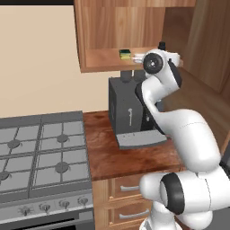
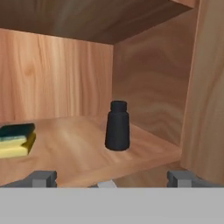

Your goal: The dining table condiment station is running low on shaker. Refill the condiment station by opening the cabinet and taking the shaker from the cabinet and placing it on the dining table.

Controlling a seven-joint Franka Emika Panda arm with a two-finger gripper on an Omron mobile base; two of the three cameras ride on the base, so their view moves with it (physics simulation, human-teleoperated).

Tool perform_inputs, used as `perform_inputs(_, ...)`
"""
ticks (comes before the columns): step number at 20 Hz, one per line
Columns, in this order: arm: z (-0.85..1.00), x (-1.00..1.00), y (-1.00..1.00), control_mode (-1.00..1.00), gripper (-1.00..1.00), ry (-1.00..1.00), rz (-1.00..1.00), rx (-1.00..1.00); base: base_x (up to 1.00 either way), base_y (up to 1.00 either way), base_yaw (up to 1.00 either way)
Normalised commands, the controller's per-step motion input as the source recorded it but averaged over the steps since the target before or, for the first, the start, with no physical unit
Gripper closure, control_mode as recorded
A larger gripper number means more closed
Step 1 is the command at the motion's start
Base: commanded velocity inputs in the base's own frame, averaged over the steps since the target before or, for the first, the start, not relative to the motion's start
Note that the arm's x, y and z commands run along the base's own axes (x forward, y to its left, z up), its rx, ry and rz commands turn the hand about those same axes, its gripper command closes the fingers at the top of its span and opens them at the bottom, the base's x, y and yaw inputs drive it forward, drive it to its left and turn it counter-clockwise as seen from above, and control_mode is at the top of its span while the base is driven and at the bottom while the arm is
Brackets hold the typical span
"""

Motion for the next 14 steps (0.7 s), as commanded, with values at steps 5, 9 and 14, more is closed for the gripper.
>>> perform_inputs(5,0.00,0.54,-0.12,-1.00,-1.00,0.00,0.00,0.06,0.00,0.00,0.00)
perform_inputs(9,0.00,0.41,-0.22,-1.00,-1.00,0.01,0.00,0.06,0.00,0.00,0.00)
perform_inputs(14,0.00,0.28,-0.24,-1.00,-1.00,0.02,0.00,0.03,0.00,0.00,0.00)
